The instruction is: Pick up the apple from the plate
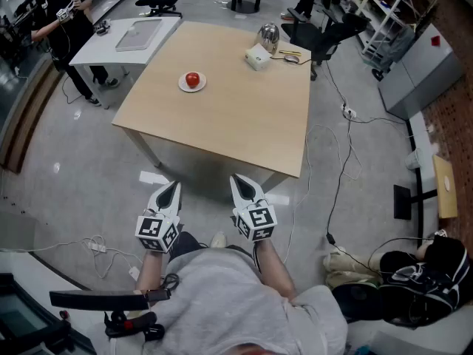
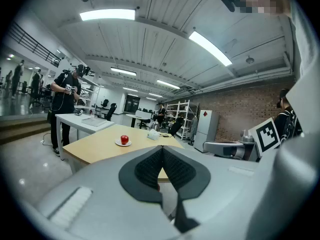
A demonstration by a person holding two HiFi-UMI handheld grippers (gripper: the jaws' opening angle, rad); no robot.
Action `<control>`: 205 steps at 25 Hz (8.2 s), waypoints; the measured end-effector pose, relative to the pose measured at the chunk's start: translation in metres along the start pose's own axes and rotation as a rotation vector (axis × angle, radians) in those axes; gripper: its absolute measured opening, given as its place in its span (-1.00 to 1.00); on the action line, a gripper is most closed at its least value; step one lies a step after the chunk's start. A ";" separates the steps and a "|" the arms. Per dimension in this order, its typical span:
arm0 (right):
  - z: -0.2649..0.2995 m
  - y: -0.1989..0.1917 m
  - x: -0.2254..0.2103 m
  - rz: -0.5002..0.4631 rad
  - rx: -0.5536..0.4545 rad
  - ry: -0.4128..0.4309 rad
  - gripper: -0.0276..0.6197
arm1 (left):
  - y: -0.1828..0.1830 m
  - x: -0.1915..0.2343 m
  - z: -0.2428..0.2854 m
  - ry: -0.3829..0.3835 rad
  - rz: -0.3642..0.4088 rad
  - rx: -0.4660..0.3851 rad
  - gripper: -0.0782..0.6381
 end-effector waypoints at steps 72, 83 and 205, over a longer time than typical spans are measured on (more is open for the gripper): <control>0.514 -0.014 -0.127 -0.172 0.352 -0.051 -0.58 | 0.037 0.329 0.251 0.037 -0.056 0.195 -0.73; 0.592 -0.046 -0.166 -0.163 0.460 -0.061 -0.02 | 0.034 0.358 0.255 0.081 -0.080 0.218 -0.73; 0.140 -0.037 -0.404 0.122 0.267 -0.707 0.08 | -0.004 0.032 0.377 -0.428 0.088 0.356 -0.73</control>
Point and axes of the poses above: the fingertips, and each gripper's own axes: z forward along the fingers, x to its left, y out of its top, the point moved 4 cm from there along -z, backward along the fingers
